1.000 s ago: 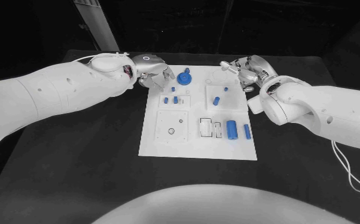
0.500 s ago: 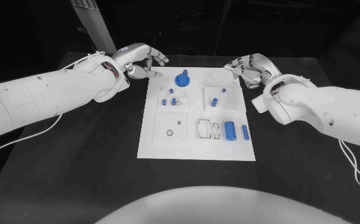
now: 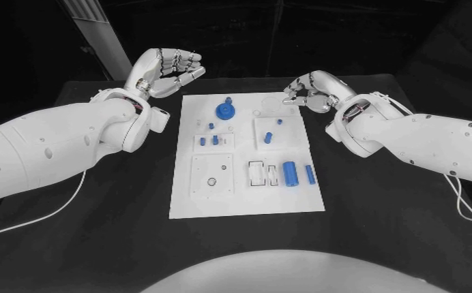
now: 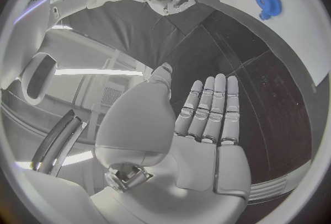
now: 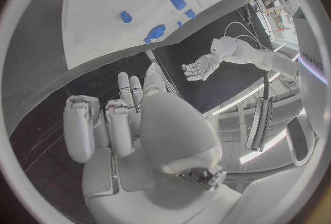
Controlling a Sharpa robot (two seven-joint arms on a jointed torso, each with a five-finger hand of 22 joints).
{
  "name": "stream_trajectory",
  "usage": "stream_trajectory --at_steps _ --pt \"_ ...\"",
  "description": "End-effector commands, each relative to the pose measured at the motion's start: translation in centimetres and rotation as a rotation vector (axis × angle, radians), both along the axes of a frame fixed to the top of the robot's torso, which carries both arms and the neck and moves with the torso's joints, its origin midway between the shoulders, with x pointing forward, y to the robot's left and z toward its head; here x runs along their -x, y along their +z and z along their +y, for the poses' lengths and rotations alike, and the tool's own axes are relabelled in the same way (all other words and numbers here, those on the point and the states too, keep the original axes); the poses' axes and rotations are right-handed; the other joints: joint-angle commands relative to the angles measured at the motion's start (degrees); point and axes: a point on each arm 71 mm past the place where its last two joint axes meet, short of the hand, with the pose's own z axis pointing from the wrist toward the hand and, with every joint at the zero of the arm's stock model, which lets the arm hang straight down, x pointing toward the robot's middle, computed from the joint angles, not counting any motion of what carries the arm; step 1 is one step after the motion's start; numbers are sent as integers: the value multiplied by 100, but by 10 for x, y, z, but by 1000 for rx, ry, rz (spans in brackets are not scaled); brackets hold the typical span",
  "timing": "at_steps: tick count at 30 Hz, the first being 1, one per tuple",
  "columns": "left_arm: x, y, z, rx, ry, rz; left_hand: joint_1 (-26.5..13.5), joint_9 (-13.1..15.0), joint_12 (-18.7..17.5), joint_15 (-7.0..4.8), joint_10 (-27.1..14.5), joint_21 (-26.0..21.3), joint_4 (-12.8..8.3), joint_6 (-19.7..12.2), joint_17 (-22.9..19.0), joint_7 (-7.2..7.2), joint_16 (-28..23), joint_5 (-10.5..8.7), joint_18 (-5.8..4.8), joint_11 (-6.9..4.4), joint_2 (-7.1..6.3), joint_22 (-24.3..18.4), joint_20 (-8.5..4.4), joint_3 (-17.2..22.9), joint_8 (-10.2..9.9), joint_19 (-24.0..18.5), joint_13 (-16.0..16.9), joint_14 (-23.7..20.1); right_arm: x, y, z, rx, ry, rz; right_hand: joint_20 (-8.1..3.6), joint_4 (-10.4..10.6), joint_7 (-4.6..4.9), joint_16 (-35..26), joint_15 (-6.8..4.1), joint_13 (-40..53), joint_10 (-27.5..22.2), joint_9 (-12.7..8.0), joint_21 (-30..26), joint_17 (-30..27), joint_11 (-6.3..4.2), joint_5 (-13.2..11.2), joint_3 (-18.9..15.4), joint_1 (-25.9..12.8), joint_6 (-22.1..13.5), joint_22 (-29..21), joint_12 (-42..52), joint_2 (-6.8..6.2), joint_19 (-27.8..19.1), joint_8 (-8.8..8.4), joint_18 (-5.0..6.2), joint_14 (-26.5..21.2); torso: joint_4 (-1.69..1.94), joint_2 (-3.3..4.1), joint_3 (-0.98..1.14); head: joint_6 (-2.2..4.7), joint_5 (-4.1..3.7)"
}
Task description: Assemble the parts on the task board
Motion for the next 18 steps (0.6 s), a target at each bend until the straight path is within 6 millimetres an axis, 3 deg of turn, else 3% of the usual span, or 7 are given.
stream_trajectory --at_steps 1,7,18 --pt "7 8 -3 211 -94 -54 -279 -8 47 99 -240 -274 2 -153 -191 283 -106 12 -87 60 17 -178 85 -176 30 -249 -4 -330 2 0 7 143 76 -47 39 -22 -18 14 43 -106 53 -12 -40 1510 21 -31 21 -9 -60 1269 -78 -98 387 -62 -56 606 9 0 -1 6 -55" --pt "12 5 -9 263 -143 -19 -475 1 246 206 -616 -677 15 -432 -560 356 -197 -113 -83 149 16 -491 177 -247 165 -503 11 -774 3 -4 12 245 116 -42 13 23 -90 14 12 -333 222 -13 -54 1510 -13 -34 1 -25 -17 1260 -237 -176 381 -176 -52 606 6 -2 -3 21 -132" --pt "14 4 -11 283 -160 -3 -432 14 526 233 -814 -830 1 -607 -804 376 -58 -143 -95 172 197 -667 181 -221 373 -449 27 -939 2 -12 22 353 143 8 -77 44 -173 14 -89 -739 675 -10 -62 1510 -125 -34 3 121 236 1255 -506 -215 380 -333 -52 606 13 -9 2 14 -123"
